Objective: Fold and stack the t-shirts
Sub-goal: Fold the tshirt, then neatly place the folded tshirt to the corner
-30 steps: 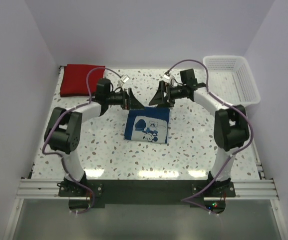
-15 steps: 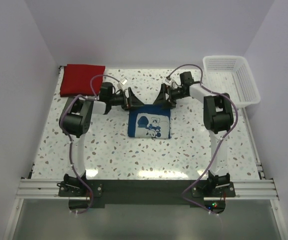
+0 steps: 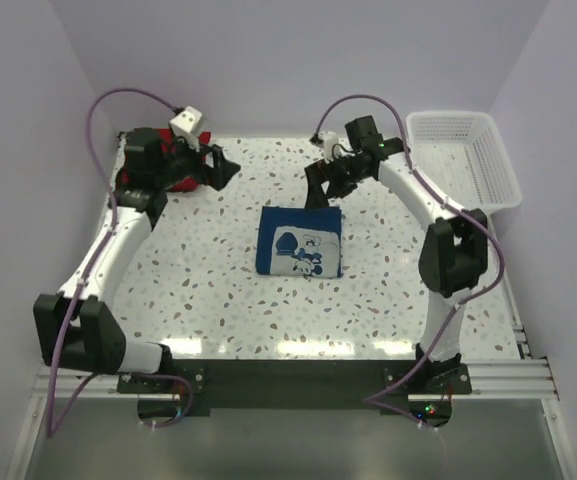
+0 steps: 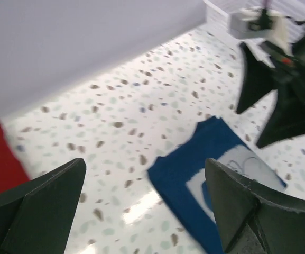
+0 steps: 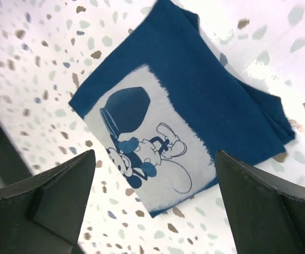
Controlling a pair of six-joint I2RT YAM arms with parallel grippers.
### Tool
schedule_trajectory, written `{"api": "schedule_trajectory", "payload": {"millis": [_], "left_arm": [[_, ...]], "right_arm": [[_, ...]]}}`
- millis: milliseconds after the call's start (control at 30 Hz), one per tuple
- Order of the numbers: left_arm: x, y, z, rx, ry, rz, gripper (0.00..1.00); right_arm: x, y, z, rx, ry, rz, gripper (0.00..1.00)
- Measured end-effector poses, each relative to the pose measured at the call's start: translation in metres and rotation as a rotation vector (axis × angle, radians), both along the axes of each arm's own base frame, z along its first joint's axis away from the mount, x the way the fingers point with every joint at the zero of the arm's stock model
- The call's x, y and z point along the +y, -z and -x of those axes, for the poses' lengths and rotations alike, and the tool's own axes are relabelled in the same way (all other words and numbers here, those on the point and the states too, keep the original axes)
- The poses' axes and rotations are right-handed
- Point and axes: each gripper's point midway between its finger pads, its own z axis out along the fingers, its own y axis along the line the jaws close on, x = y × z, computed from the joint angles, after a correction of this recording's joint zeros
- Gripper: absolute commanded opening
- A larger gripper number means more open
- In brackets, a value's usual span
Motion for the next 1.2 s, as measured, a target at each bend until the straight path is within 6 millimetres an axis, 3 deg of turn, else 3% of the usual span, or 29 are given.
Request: {"api": "schedule_trajectory", "payload": {"millis": [67, 167, 267, 367, 533, 667, 833, 1133, 1200], "left_arm": [[0.032, -0.025, 0.003, -0.068, -0.078, -0.044, 1.0], [0.07, -0.021, 0.002, -0.038, -0.149, -0.092, 1.0], [0.104, 0.025, 0.006, 0.123, -0.196, -0.095, 1.0], [0.127, 0.081, 0.022, 0.297, -0.237, -0.085, 1.0], [0.121, 0.155, 0.054, 0.534, -0.232, -0.054, 0.99], [0.115, 0.187, 0.075, 0.649, -0.245, -0.01, 0.98], [0.107, 0.201, 0.082, 0.694, -0.256, 0.033, 0.98], [0.098, 0.202, 0.08, 0.682, -0.252, 0.067, 0.98], [0.097, 0.203, 0.081, 0.684, -0.248, 0.068, 0.97]], "right_arm": [[0.017, -0.028, 0.021, -0.144, -0.068, 0.073, 0.98], [0.051, -0.053, 0.059, -0.293, -0.183, 0.138, 0.95], [0.083, -0.043, 0.092, -0.36, -0.284, 0.22, 0.88], [0.094, -0.003, 0.112, -0.357, -0.348, 0.344, 0.8], [0.103, 0.058, 0.141, -0.334, -0.441, 0.533, 0.66], [0.113, 0.075, 0.159, -0.362, -0.49, 0.598, 0.61], [0.127, 0.084, 0.164, -0.408, -0.508, 0.621, 0.53], [0.13, 0.114, 0.148, -0.438, -0.5, 0.686, 0.43], [0.131, 0.118, 0.145, -0.452, -0.499, 0.697, 0.33]]}}
